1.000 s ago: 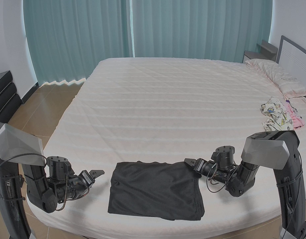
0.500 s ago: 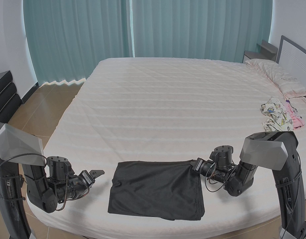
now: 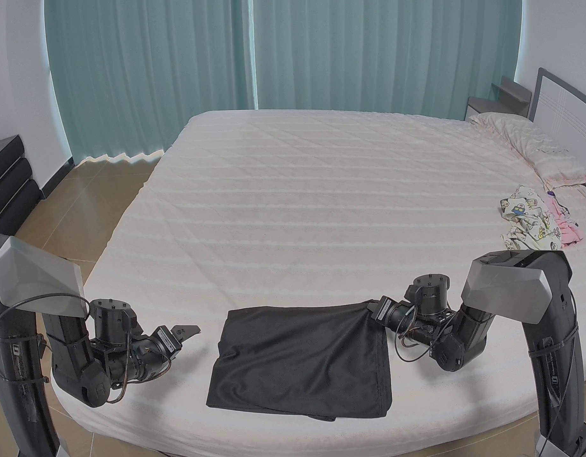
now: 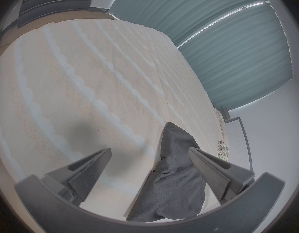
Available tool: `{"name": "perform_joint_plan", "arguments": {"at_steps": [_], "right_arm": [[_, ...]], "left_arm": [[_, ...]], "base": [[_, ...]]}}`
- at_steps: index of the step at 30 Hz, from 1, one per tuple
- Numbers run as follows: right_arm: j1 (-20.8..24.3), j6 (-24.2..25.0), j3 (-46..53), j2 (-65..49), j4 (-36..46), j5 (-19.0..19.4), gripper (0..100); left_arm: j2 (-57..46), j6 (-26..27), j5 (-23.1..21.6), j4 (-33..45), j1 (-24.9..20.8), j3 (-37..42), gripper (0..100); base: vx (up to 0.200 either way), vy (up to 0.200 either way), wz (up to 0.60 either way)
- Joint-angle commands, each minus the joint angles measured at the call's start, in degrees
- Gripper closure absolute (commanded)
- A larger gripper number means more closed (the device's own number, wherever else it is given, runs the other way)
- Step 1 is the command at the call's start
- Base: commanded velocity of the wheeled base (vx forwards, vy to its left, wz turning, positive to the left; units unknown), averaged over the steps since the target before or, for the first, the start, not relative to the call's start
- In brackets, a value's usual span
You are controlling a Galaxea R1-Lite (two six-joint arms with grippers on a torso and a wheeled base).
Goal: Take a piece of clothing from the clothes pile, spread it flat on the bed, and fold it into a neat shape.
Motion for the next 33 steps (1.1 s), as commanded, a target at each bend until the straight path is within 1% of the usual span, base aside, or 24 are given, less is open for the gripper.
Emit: {"name": "perform_joint_plan", "arguments": {"at_steps": [1,3,4,11,15,17,18,19,20,21,26,29,31,32,33], "right_arm": [[-0.04,-0.11,-0.29,-0.06,-0.04,-0.07,100],[-0.13,-0.11,-0.38,-0.06,-0.04,-0.42,100],[-0.22,-0.11,-0.21,-0.15,0.05,-0.60,0],[-1.19,-0.64,2.08,-1.03,-1.97,-0.69,0],[-4.70,-0.64,4.89,-5.60,-2.76,-0.69,0],[-5.49,-0.73,6.21,-7.36,-3.38,-0.60,0],[-6.55,-0.64,8.41,-10.34,-4.52,-0.60,0],[-6.55,-0.64,8.41,-10.34,-4.52,-0.60,0],[-7.16,-0.64,10.52,-12.63,-5.49,-0.60,0],[-7.69,-0.64,14.73,-16.32,-7.33,-0.69,0],[-9.36,-1.08,28.18,-26.16,-15.51,-0.77,0],[-11.03,-4.59,34.07,-30.82,-19.73,-1.65,0],[-11.82,-7.23,38.11,-34.43,-19.81,-2.71,0],[-12.00,-7.58,40.31,-36.71,-19.81,-3.06,0],[-12.00,-7.58,40.66,-37.06,-19.81,-3.06,0]], "left_arm": [[0.00,-0.03,0.01,-0.04,0.01,-0.01,0],[0.09,-0.03,0.01,-0.04,0.01,0.08,0],[0.00,-0.03,0.01,-0.04,0.01,-0.01,0],[-0.09,-0.03,0.01,-0.04,0.01,0.25,0],[-2.20,0.32,0.28,-1.10,0.10,0.87,0],[-3.69,0.32,0.36,-2.06,0.10,1.04,0],[-5.80,0.50,0.54,-3.03,0.18,1.57,0],[-5.80,0.50,0.54,-3.03,0.18,1.57,0],[-7.56,0.85,0.54,-3.47,0.18,1.92,0],[-10.72,2.08,0.54,-3.65,0.18,2.28,0],[-20.39,9.38,0.54,-3.65,0.71,6.23,0],[-25.05,10.78,0.63,-3.82,0.89,8.78,0],[-29.45,11.13,0.45,-3.82,0.97,11.06,0],[-32.35,11.13,0.19,-3.82,0.97,12.65,0],[-32.70,11.13,0.19,-3.82,0.97,12.82,0]], "base": [[0.000,0.000,0.00],[0.000,0.000,0.00],[0.000,0.000,0.00],[0.000,0.000,0.00],[0.000,0.000,0.00],[0.000,0.000,0.00],[0.000,0.000,0.00],[0.000,0.000,0.00],[0.000,0.000,0.00],[0.000,0.000,0.00],[0.000,0.000,0.00],[0.000,0.000,0.00],[0.000,0.000,0.00],[0.000,0.000,0.00],[0.000,0.000,0.00]]}}
